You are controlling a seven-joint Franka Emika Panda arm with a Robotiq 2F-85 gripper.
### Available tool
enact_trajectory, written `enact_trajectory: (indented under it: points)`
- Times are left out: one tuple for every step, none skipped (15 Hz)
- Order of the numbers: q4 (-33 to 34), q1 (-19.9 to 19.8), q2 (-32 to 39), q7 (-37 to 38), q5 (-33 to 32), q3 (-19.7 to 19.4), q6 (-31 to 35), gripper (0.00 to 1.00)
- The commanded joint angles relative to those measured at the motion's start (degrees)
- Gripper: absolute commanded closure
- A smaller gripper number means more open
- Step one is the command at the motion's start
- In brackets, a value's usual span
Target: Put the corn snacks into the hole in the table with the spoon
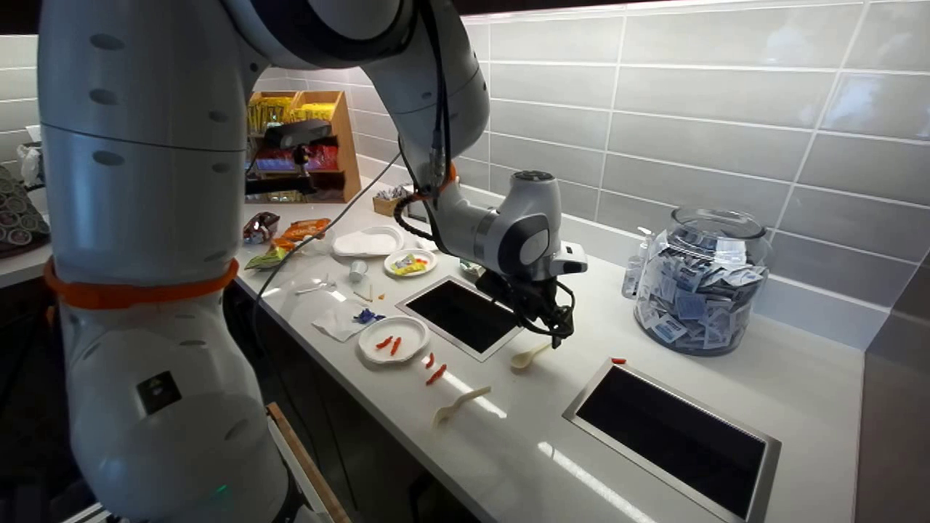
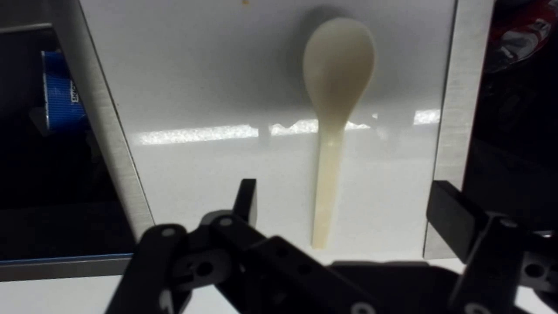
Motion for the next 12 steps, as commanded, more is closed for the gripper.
enact_trajectory:
  points:
    - [1.30,0.64,2.57,0.13,0.26,-0.91,1.90,0.00]
    - [1.50,0.52,2.96,-0.20,0.49,-0.80,2.06,0.00]
    - [1.71,0.64,3.31,-0.02,0.45,-0.90,2.19,0.00]
    - [1.93,0.58,3.60,-0.14,0.66,-0.77,2.19,0.00]
    - [2.18,0.64,3.90,-0.10,0.62,-0.82,2.14,0.00]
    - [2.44,0.71,4.25,-0.04,0.55,-0.89,2.13,0.00]
    - [2.72,0.92,4.55,0.21,0.28,-1.09,1.99,0.00]
    - [2.91,0.99,4.79,0.20,0.20,-1.14,1.91,0.00]
    - [3.09,1.06,5.01,0.25,0.13,-1.21,1.87,0.00]
    - [3.39,0.81,5.36,-0.03,0.63,-0.89,1.67,0.00]
    - [3.64,0.92,5.70,0.14,0.56,-1.00,1.68,0.00]
    - [3.84,0.90,5.99,0.14,0.67,-0.95,1.64,0.00]
